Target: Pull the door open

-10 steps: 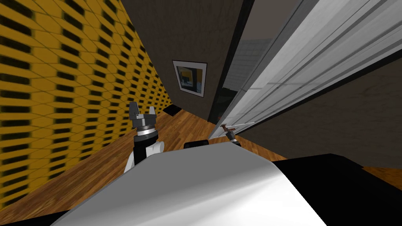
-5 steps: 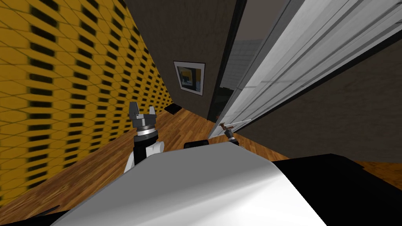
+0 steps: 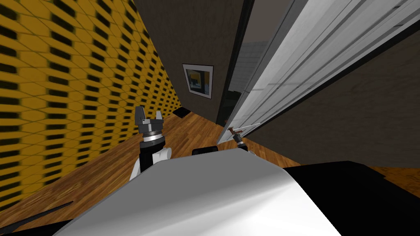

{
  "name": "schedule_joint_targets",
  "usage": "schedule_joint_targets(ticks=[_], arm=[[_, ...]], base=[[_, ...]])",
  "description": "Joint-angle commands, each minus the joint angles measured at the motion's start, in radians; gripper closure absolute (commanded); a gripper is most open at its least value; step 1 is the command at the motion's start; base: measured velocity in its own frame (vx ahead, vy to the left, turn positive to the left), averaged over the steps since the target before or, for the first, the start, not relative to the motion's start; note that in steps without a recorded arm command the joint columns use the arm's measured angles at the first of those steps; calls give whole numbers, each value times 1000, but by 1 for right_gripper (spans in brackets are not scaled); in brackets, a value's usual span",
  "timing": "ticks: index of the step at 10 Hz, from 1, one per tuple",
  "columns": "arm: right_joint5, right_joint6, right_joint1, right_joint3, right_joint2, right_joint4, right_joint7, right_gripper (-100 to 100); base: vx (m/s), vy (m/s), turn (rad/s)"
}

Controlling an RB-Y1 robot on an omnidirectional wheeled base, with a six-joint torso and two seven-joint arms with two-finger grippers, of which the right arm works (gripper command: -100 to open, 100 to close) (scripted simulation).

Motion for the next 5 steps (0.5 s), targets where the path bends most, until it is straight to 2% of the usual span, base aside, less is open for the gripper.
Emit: schedule_joint_targets(ticks=[1, 2, 5], arm=[[-1, 15, 12, 18, 9, -30, 4, 100], [-18, 32, 7, 40, 9, -44, 15, 100], [-44, 57, -1, 71, 9, -64, 33, 100]], base=[[-70, -31, 18], [-85, -40, 25], [-105, -56, 38]])
